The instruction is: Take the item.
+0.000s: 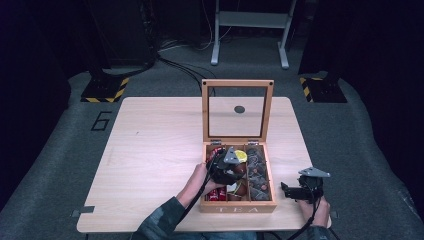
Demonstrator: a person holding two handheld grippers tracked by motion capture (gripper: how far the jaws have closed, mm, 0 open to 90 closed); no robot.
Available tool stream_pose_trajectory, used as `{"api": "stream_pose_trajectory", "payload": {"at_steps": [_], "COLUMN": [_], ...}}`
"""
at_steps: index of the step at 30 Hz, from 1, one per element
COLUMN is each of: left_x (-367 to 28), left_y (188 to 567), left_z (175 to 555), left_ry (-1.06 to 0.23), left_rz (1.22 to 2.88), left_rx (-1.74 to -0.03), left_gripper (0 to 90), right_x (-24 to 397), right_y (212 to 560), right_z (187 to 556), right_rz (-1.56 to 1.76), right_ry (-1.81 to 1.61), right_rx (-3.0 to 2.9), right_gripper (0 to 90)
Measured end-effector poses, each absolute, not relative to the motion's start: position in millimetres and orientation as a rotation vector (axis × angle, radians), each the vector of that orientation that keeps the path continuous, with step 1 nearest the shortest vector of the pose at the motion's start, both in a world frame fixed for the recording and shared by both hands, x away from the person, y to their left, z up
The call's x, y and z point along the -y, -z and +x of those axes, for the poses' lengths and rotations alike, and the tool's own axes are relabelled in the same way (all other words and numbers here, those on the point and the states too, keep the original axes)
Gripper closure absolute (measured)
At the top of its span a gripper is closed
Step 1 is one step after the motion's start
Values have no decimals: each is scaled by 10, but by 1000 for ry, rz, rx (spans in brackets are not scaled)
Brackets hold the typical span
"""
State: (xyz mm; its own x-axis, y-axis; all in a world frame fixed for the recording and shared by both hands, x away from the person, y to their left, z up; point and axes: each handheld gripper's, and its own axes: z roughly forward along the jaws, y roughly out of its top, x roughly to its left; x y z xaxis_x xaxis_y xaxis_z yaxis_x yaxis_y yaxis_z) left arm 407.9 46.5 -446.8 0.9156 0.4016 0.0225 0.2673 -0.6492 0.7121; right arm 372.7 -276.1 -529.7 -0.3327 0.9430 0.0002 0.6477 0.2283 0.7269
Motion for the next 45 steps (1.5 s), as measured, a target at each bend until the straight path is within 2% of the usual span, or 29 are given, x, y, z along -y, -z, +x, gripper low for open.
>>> {"api": "stream_pose_trajectory", "payload": {"at_steps": [25, 45], "left_x": [-680, -1052], "left_y": [4278, 4067], "left_z": [3961, 3939], "left_ry": [-242, -326], "left_rz": [2215, 2125], "left_rx": [-465, -528], "left_gripper": [571, 572], "right_x": [2762, 2764], "right_y": [5296, 5297], "right_z": [3727, 3729], "right_rz": [1461, 1457], "right_ry": [-887, -889], "right_rx": [-2068, -2066], "right_gripper": [31, 31]}}
